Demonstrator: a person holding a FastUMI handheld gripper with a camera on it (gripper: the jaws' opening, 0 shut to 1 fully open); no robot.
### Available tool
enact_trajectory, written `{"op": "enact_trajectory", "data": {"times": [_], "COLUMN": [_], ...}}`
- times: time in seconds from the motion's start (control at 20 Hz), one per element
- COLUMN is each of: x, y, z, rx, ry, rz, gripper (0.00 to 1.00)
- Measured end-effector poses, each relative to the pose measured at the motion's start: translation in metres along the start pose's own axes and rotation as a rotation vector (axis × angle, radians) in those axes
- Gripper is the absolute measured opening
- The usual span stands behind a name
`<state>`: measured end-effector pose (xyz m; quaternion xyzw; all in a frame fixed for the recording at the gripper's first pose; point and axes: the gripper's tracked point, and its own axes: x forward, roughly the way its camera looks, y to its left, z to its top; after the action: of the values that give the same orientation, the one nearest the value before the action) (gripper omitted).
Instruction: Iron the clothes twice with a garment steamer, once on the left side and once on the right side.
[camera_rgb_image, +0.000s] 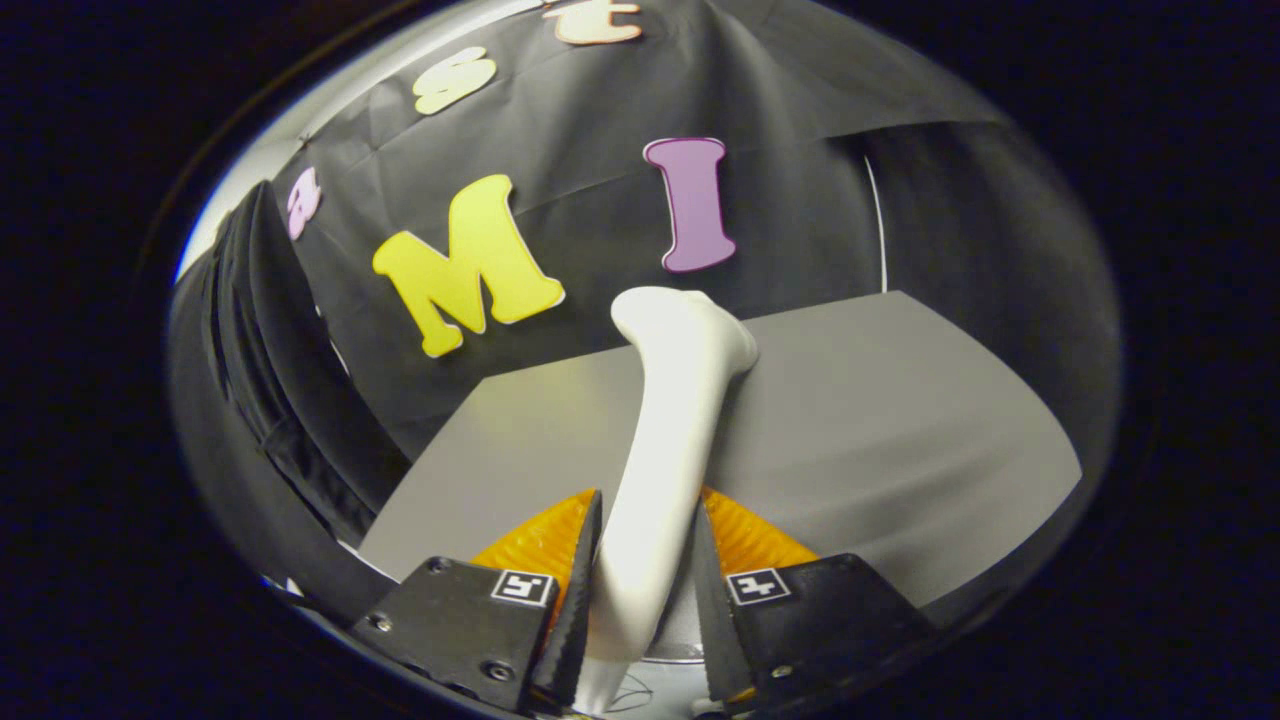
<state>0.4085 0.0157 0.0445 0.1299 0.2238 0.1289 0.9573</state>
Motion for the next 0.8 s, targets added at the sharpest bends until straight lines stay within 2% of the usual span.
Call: {"op": "enact_trajectory", "data": {"times": [0.1,0.2,0.4,0.8], "x": [0.000,-0.003,-0.020,-0.073], "y": [0.003,0.007,0.019,0.055], "z": [-0.001,0.001,-0.001,-0.002], "rx": [0.013,-0.032,-0.055,-0.025], "ry": [-0.011,-0.035,-0.071,-0.152], "rz": [-0.005,-0.021,-0.002,-0.024], "gripper": [0.44,0.39,0.35,0.34]}}
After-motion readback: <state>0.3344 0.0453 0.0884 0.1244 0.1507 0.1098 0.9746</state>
